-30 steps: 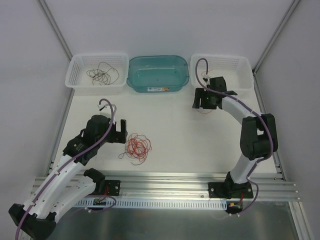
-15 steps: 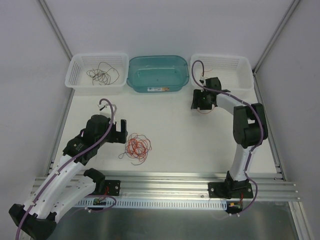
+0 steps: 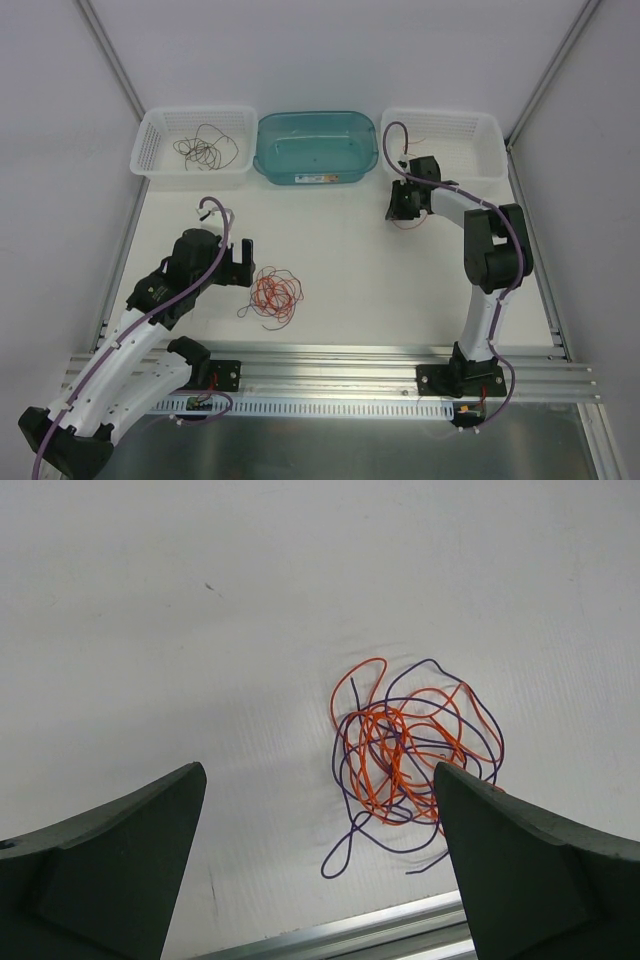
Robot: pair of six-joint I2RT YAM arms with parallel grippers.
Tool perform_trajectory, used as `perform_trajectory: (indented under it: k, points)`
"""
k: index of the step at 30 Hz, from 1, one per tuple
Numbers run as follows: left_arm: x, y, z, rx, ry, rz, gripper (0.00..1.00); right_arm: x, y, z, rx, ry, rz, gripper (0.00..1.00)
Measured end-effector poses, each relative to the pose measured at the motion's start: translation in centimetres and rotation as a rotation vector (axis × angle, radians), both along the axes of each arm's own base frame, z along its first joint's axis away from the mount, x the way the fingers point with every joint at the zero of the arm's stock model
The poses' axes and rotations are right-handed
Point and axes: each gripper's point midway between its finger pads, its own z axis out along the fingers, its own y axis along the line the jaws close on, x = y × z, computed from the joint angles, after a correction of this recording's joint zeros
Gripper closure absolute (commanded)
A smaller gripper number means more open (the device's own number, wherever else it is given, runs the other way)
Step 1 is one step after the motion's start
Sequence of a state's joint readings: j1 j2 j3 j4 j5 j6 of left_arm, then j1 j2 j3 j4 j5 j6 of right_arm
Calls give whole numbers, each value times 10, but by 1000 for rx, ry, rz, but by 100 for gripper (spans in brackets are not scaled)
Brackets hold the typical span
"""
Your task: Untangle the cables
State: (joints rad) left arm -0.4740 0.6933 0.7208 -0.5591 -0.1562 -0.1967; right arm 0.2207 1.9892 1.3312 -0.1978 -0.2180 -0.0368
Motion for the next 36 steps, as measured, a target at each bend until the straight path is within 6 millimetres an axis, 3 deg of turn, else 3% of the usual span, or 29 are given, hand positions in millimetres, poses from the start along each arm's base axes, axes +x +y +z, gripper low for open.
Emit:
perform_trajectory:
  k: [4,7,11,17,25,28,31,36]
  points:
    - [0,1,0,-1,0,4,1,-2,0,0,2,-2,-2,99]
    - [0,1,0,-1,1,3,1,-7,-1,8,0,-6,2,99]
    - [0,-1,0,-6,3,-4,1,-10,-2,42,6,-58,9,99]
    - [-1,-2,0,-10,5,-10,1,1,-5,125,-3,-206,19,99]
    - [-1,-2,0,-10,5,-9,1,56,-23,261,-50,-511,-49,98]
    - [-1,-2,0,-9,6,-9,1,76,-38,290,-58,-594,-98,95]
    - [0,-2,-2,-7,11,-10,1,97,-52,294,-75,-636,-134,92]
    - [1,-1,-5,-1,26,-4,1,136,-71,260,-112,-618,-164,88]
